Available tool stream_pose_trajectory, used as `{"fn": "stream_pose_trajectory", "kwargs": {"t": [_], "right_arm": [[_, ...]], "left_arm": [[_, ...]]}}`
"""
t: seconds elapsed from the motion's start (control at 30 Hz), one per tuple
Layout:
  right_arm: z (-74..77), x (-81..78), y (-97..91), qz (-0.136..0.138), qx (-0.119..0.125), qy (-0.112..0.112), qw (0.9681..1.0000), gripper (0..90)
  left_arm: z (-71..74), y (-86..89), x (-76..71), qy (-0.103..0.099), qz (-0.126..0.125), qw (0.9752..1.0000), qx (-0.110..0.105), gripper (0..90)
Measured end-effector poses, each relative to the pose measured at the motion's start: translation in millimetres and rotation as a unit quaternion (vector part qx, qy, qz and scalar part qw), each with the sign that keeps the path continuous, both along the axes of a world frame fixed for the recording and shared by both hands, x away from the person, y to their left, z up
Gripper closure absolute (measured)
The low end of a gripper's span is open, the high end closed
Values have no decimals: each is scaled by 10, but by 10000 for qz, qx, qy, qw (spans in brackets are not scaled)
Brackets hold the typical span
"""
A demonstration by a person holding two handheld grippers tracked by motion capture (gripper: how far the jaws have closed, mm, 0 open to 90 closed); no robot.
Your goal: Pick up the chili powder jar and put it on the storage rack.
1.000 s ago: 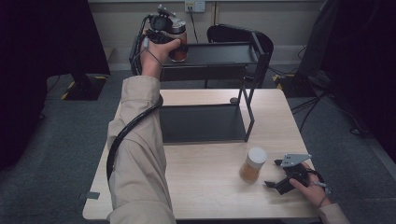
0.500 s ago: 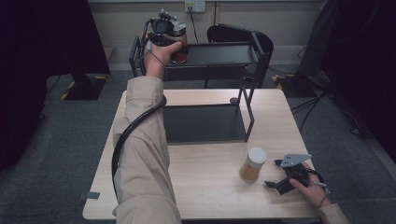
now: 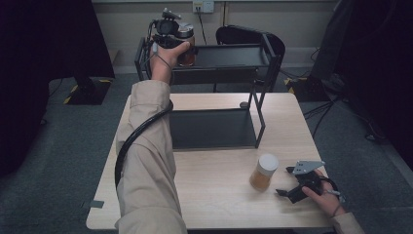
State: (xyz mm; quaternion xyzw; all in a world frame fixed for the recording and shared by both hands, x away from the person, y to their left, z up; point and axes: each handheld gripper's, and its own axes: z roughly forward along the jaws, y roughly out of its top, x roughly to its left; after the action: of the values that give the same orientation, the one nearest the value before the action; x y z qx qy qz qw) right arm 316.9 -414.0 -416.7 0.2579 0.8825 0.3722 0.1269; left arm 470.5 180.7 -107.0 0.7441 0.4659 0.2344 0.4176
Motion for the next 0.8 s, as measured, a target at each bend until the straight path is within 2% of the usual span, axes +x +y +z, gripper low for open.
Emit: {"fn": "stream_pose_trajectory", "kwargs": {"t": [0.07, 0.23, 0.3, 0.6, 0.7, 0.8], "right_arm": [[0, 0, 0, 3, -1, -2, 10000, 0], [0, -1, 0, 0, 0, -1, 10000, 0], [0, 0, 0, 1, 0, 0, 10000, 0], [-1, -1, 0, -1, 0, -2, 10000, 0], [0, -4, 1, -6, 0, 3, 10000, 0], [0, -5, 2, -7, 0, 3, 10000, 0]], "left_arm": [[2, 22, -38, 2, 15, 10000, -91, 70], [21, 42, -149, -102, -61, 9999, -94, 6], [30, 37, -182, -113, -97, 9999, -41, 2], [-24, 72, -401, -186, -191, 9996, -130, 8], [-58, 110, -479, -241, -224, 9992, -223, 9], [-82, 110, -552, -301, -263, 9990, -184, 11]]}}
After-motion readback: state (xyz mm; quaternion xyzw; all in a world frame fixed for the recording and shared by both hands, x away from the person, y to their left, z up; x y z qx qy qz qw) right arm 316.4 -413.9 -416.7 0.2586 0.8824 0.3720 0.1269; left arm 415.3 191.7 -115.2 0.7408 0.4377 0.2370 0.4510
